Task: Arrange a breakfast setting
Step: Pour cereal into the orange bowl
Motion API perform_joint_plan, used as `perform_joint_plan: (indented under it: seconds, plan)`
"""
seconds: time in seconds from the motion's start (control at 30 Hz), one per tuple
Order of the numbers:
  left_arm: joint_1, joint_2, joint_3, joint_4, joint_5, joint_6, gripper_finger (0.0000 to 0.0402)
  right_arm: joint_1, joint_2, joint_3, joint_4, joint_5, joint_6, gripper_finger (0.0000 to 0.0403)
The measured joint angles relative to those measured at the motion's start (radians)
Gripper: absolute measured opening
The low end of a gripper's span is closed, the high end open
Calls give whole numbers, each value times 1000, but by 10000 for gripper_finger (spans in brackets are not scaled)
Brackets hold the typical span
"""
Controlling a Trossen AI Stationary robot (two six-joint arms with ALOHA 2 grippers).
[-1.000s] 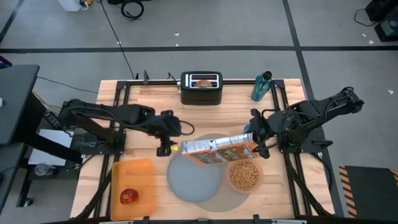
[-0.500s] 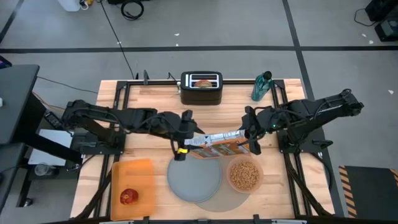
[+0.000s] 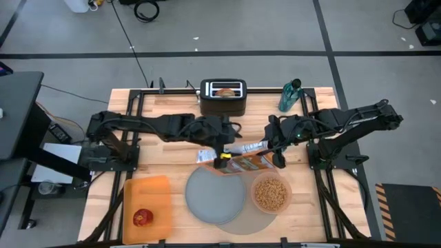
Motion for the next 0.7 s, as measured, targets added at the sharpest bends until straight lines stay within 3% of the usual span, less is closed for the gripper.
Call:
perform_joint_plan:
  seconds: [0.17, 0.4, 0.7]
  plan:
    - [-1, 87, 106, -110, 28, 7, 310, -3, 0, 0, 1, 0, -6, 11]
    - [13, 125, 118, -216, 24, 8, 302, -3, 0, 0, 11, 1, -6, 11]
    - [11, 130, 118, -222, -4, 16, 193, -3, -1, -1, 32, -19, -12, 29]
